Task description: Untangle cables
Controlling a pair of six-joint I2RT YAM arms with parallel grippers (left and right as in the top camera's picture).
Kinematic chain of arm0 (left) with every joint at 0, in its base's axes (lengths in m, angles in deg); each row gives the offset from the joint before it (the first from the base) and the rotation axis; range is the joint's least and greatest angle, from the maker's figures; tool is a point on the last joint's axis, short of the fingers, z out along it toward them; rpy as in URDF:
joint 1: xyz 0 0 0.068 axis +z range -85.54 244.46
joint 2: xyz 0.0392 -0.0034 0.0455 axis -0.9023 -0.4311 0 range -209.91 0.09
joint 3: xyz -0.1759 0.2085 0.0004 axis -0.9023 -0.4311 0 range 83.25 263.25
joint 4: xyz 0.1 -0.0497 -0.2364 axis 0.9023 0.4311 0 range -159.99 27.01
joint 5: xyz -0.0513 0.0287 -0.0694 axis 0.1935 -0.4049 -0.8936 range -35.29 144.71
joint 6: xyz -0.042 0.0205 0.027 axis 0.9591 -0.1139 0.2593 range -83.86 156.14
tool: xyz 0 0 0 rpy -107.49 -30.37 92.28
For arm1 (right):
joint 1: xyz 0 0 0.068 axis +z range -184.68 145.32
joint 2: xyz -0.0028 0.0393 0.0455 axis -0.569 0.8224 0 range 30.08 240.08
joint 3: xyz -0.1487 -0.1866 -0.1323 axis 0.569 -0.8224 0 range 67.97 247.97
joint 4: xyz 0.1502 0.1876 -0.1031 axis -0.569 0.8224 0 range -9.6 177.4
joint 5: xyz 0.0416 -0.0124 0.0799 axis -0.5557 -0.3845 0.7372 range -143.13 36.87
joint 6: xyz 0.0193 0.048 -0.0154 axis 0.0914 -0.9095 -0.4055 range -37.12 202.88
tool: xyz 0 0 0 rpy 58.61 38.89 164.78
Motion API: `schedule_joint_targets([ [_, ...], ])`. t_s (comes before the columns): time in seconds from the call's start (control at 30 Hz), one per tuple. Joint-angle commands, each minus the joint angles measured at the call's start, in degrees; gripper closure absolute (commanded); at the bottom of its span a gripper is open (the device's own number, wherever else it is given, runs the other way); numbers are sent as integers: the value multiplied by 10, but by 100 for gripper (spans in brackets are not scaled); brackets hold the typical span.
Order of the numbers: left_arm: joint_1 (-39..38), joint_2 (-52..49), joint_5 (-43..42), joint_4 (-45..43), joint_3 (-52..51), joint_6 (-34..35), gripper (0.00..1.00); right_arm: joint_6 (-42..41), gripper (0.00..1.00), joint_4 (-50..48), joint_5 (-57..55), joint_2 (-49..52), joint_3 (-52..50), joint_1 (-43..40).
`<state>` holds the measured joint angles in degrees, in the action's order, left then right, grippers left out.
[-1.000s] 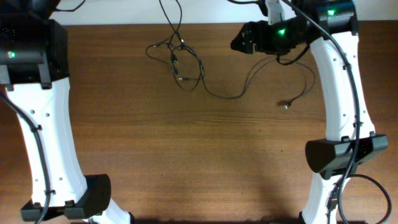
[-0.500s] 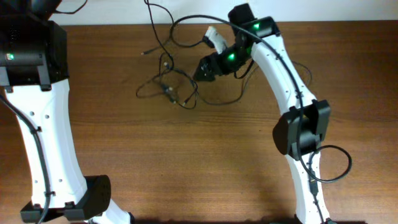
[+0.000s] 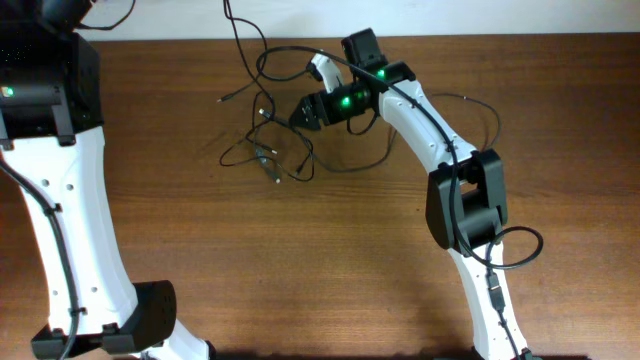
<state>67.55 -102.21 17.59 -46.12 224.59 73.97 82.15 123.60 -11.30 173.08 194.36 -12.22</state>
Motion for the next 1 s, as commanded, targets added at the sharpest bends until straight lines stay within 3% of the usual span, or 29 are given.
schedule_joint_targets([
  [0.0, 3, 17, -6, 3, 11, 5, 100, -8, 20, -2, 18, 8, -25, 13],
  [0.17, 5, 17, -6, 15, 11, 5, 100, -2, 20, -3, 103, 8, -29, 0],
  [0.27, 5, 17, -6, 15, 11, 5, 100, 24, 19, -6, 210, 8, -29, -15],
  [0.47, 5, 17, -7, 16, 11, 5, 100, 33, 20, -26, 168, 8, -80, 7],
  [0.57, 5, 17, -7, 20, 11, 5, 100, -31, 21, -72, 63, 8, -108, 12],
  [0.63, 5, 17, -6, 24, 11, 5, 100, -47, 28, -90, 64, 8, -108, 11],
  [0.7, 5, 17, -6, 24, 11, 5, 100, -60, 81, -88, 64, 7, -108, 4],
  [0.73, 5, 17, -6, 24, 11, 5, 100, -66, 90, -76, 64, 6, -105, -2],
  [0.83, 5, 17, 7, 83, 11, -37, 100, -68, 94, -22, 58, -34, -103, -43],
  [0.97, 5, 15, 154, 300, 7, -148, 100, -19, 96, 102, 7, -140, -103, -106],
])
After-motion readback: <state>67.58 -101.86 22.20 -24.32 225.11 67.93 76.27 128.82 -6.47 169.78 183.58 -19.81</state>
